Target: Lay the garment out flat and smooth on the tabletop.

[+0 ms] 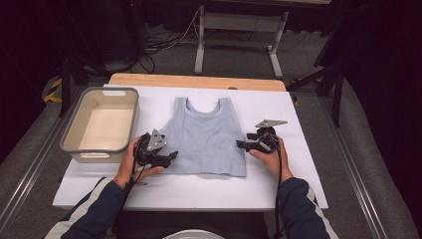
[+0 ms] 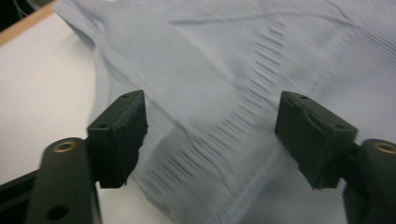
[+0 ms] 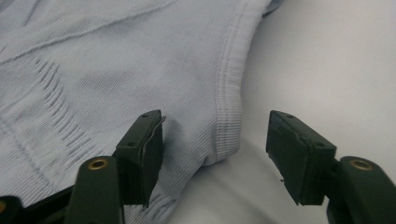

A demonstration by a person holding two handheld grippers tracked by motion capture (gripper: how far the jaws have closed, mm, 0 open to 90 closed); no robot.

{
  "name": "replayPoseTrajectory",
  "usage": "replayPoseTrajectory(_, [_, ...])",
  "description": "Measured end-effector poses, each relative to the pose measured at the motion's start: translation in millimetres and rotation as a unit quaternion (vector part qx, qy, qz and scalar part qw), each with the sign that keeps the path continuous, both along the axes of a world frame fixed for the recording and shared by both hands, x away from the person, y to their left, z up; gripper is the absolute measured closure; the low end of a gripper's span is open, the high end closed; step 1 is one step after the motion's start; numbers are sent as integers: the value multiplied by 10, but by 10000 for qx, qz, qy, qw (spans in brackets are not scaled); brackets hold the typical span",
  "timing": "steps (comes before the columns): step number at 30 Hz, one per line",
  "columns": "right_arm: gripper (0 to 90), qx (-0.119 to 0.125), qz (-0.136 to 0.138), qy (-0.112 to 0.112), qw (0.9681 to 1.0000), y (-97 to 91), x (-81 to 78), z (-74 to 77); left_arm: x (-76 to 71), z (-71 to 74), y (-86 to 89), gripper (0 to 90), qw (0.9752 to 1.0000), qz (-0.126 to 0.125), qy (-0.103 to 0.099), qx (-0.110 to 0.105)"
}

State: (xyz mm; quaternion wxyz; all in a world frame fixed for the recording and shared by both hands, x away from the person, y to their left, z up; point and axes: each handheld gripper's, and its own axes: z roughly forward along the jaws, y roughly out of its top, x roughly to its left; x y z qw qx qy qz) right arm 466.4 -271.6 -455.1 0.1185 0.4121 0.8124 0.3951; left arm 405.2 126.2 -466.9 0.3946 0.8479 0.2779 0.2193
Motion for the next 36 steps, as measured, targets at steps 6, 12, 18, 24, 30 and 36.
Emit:
replayPoseTrajectory(6, [465,-23,287,31,9996,73,4,-62,-101,-148,166,181,9989,-196,404,-122])
replayPoseTrajectory(12, [658,3,288,-80,9996,86,-31,-39,-211,-189,239,264,9968,-350,709,-140])
replayPoseTrajectory(18, [716,26,182,-444,9988,63,-109,59,-187,-171,256,448,9948,-528,857,-183])
replayPoseTrajectory(24, [731,55,124,-603,9981,10,-180,209,-188,-130,179,835,9938,-757,796,-188])
replayPoseTrajectory(30, [615,-45,-127,-693,9975,-24,-272,335,-255,-101,173,688,9952,-668,709,-104])
replayPoseTrajectory(36, [468,-194,-167,-793,9965,-88,-474,280,-350,-120,267,373,9971,-504,552,-142])
